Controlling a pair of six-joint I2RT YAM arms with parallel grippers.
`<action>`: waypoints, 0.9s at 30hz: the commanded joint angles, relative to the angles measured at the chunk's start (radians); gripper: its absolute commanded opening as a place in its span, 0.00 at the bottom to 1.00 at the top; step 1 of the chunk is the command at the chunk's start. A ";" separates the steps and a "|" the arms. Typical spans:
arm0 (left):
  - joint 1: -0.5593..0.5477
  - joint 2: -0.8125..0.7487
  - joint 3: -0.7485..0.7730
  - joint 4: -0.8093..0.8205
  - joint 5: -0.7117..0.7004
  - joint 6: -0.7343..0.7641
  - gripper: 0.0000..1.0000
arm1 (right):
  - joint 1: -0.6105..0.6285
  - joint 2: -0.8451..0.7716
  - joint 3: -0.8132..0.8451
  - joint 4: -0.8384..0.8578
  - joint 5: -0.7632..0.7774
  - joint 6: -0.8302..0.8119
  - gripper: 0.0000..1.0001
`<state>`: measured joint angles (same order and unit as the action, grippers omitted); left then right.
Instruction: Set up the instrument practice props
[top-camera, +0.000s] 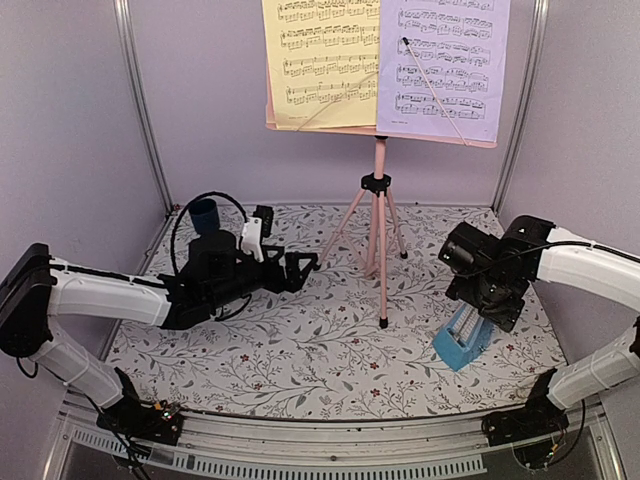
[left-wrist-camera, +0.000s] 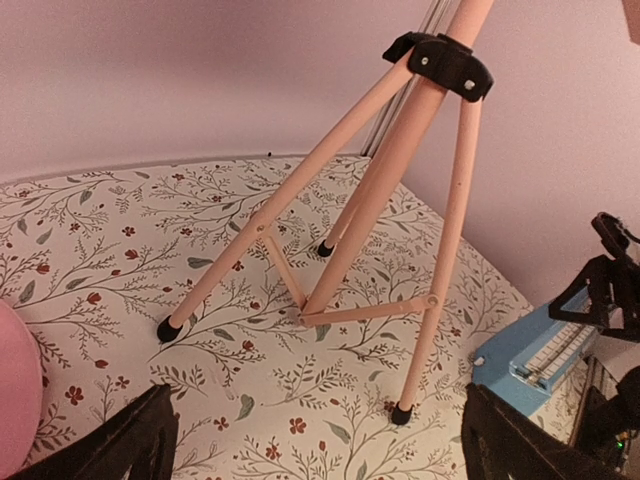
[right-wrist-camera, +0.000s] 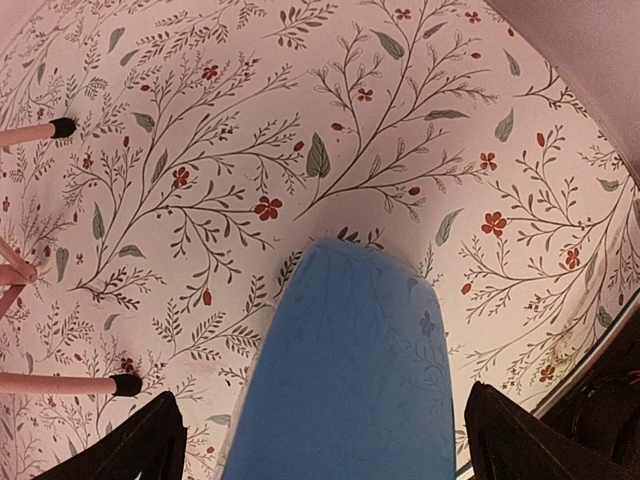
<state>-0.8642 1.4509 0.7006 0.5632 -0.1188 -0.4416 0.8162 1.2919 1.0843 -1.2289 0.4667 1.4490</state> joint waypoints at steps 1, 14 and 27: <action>0.023 -0.025 -0.016 0.033 0.007 -0.008 0.99 | 0.002 0.041 0.035 -0.046 0.076 0.077 0.99; 0.035 -0.043 -0.023 0.020 0.008 -0.018 0.99 | 0.002 0.038 0.012 -0.006 0.087 0.066 0.83; 0.035 -0.052 -0.019 -0.002 0.016 -0.008 0.99 | 0.003 0.012 0.032 0.237 0.055 -0.352 0.68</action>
<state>-0.8417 1.4216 0.6876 0.5621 -0.1135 -0.4572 0.8162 1.3357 1.0962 -1.1294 0.5377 1.2976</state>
